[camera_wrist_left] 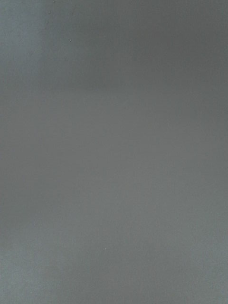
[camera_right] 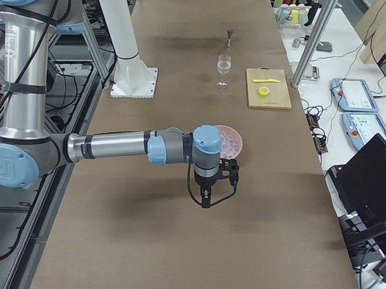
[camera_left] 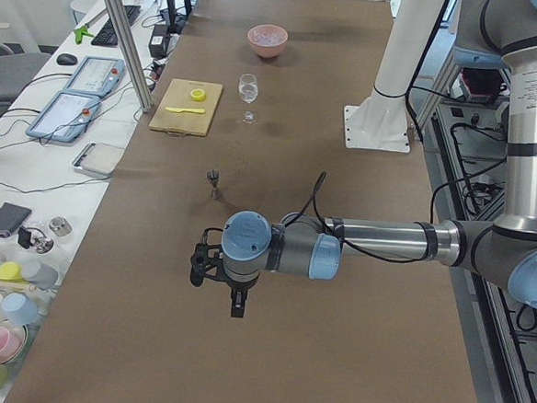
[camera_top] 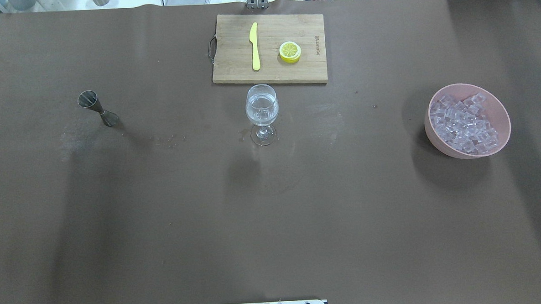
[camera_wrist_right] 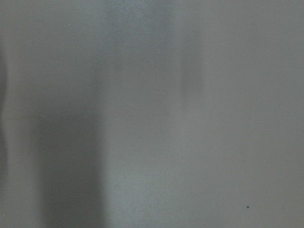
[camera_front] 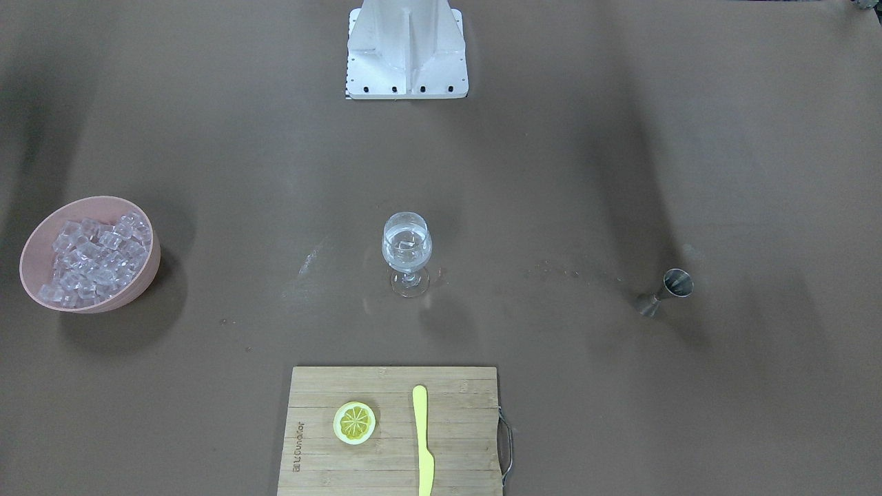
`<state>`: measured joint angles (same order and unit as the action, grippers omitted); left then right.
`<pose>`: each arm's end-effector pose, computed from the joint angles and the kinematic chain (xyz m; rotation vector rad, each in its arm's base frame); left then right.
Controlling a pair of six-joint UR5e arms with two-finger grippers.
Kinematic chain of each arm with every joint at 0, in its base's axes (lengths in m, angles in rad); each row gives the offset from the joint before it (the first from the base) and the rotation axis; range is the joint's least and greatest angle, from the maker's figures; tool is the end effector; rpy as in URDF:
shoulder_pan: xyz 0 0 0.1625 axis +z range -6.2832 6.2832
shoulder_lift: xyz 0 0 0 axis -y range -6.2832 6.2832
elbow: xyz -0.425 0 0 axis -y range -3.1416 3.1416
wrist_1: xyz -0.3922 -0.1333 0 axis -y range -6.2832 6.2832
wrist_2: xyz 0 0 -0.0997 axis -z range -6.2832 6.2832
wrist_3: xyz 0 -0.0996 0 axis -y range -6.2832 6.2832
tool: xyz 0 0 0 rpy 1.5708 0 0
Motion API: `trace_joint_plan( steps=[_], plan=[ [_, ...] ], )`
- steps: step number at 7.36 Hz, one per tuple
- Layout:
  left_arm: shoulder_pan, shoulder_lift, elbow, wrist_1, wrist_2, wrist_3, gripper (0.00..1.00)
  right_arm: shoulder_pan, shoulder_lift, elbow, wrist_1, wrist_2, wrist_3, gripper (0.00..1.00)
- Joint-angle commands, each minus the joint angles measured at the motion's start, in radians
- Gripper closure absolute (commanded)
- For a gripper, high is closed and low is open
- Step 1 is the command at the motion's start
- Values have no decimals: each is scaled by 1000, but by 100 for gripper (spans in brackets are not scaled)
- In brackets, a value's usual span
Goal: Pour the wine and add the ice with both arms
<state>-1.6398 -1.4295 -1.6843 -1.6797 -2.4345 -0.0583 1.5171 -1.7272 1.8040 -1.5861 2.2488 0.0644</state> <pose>-0.0876 -0.4318 0.6506 0.0806 0.8630 -0.0842 0.0477 -0.4323 0.6235 0.0190 -0.6801 -0.0106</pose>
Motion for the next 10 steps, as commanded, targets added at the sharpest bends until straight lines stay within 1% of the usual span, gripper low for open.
trace_joint_plan(
  steps=[1,10],
  plan=[
    [0,0,2,0,0,0,1,0,0,0,0,0,0,0],
    [0,1,2,0,2,2,1,0,0,5,0,14,0,0]
  ],
)
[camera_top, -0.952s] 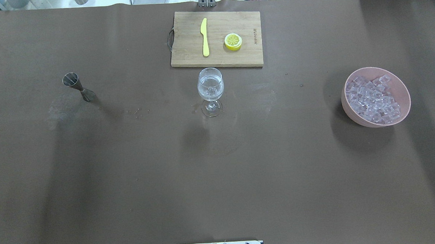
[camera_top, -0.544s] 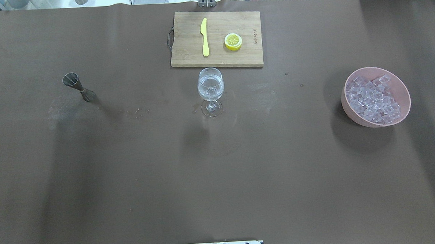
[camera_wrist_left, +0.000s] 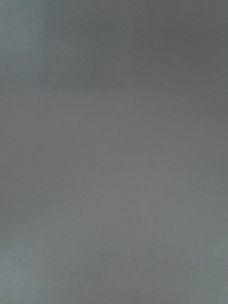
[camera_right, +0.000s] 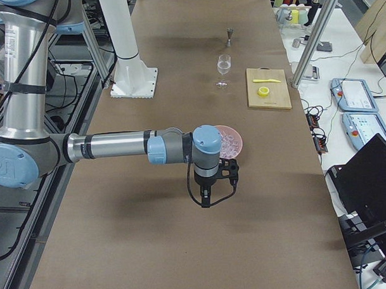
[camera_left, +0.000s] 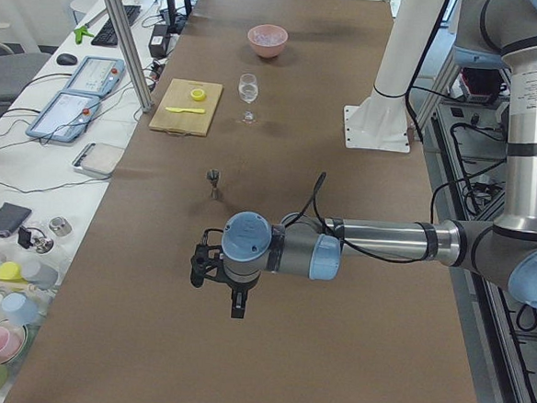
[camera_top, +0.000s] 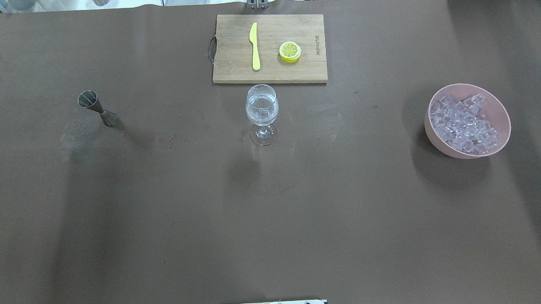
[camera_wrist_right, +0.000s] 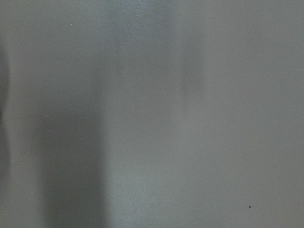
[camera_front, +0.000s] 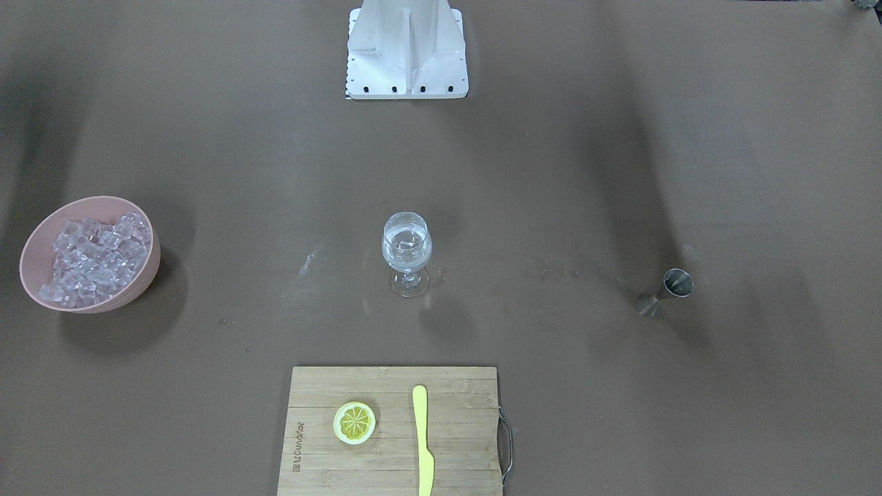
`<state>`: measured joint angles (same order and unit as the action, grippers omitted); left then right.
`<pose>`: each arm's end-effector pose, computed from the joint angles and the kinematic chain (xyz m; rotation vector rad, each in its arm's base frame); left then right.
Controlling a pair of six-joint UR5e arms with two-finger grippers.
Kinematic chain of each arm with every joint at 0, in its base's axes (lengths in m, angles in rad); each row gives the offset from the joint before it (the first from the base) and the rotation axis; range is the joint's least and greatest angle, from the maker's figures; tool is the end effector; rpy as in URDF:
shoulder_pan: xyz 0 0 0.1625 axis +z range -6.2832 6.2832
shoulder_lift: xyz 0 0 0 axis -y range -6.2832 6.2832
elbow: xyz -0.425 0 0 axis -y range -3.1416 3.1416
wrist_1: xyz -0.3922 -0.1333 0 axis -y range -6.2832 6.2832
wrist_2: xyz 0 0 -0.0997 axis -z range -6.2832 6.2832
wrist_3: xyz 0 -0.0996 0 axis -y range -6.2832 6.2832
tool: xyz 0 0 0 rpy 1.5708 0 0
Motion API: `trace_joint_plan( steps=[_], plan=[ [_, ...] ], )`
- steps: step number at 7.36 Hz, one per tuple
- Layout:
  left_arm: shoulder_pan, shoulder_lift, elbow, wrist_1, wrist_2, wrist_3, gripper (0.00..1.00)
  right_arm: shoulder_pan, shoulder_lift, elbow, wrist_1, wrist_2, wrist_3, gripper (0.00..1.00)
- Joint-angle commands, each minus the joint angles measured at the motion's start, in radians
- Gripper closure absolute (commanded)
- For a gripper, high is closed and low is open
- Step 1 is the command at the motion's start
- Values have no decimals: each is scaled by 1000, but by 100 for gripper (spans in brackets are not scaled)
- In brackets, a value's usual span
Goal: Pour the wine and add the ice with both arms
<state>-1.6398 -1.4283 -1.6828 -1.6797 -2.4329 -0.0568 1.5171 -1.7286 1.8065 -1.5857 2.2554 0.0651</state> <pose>-0.0876 -0.4311 0.6520 0.0788 0.8614 -0.0841 0.0472 -0.4317 0.6224 0.0198 -0.6867 -0.0106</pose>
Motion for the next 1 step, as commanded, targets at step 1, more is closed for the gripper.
trace_joint_plan(
  steps=[1],
  plan=[
    [0,0,0,-2,0,0,1,0,0,20,0,57,-2,0]
  ],
)
